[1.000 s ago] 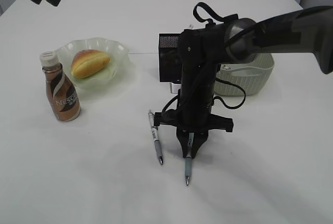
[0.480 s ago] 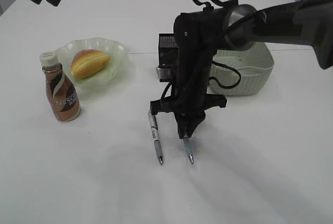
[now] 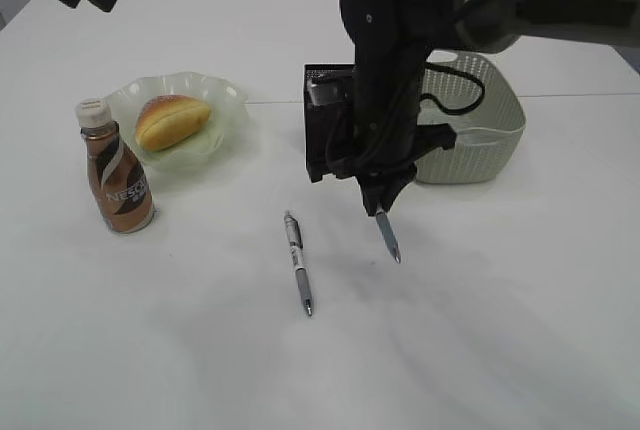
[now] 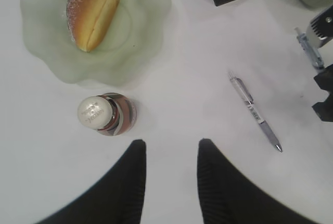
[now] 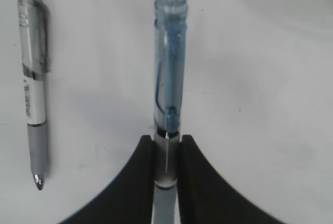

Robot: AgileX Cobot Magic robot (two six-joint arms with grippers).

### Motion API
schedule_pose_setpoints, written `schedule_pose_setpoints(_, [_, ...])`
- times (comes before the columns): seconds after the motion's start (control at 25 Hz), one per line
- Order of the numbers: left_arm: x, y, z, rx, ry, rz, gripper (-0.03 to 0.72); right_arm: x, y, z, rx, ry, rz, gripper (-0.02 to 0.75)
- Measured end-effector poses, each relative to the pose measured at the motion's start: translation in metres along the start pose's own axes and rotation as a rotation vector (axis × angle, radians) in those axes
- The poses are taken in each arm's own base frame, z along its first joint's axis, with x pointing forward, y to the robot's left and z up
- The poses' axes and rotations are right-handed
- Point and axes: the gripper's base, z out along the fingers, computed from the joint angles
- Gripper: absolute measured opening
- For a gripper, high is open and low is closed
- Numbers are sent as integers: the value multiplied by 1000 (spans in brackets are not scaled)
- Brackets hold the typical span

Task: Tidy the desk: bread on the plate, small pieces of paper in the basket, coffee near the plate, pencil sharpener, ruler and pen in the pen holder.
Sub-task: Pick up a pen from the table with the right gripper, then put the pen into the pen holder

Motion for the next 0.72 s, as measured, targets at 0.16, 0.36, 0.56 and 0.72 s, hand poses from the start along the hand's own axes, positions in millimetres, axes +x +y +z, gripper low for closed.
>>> schedule_pose_setpoints(0.16, [0, 0, 0, 0, 0, 0, 242, 1, -2, -22, -5, -54, -14, 94])
schedule_pose_setpoints(0.36, [0, 0, 0, 0, 0, 0, 241, -2, -6, -58, -13, -234, -55, 93])
schedule_pose_setpoints(0.56, [0, 0, 0, 0, 0, 0, 241, 5, -16, -99, 11, -503, -101, 93])
schedule_pose_setpoints(0.72, [0, 0, 0, 0, 0, 0, 241, 19, -21, -118, 9, -741, -158, 93])
